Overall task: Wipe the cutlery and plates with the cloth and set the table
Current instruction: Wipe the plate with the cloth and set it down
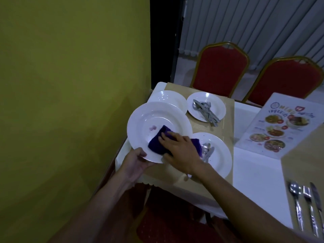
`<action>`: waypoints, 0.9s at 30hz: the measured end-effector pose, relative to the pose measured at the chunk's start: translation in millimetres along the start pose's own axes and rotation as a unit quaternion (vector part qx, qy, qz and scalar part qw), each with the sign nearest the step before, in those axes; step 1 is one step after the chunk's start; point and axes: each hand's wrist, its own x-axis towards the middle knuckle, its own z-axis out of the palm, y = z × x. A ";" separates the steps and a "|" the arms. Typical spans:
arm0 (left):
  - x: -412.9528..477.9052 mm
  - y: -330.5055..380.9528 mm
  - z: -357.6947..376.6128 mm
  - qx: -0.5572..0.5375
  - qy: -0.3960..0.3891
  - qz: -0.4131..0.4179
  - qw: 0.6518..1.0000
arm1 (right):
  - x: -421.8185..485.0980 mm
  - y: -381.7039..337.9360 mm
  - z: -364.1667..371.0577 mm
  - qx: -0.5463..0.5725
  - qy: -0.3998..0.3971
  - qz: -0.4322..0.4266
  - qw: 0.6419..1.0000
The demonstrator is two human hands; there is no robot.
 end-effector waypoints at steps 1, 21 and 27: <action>-5.6 1.1 6.1 0.016 -0.023 -0.006 1.000 | -1.1 -7.8 3.3 -0.004 -0.003 -0.026 1.000; -51.2 -11.9 76.0 0.193 -0.095 -0.013 0.977 | -12.7 -2.5 -52.5 -0.023 0.237 0.143 0.961; -58.6 -16.5 83.7 0.232 -0.101 -0.007 0.967 | -36.3 20.4 -69.1 -0.075 0.257 0.049 0.962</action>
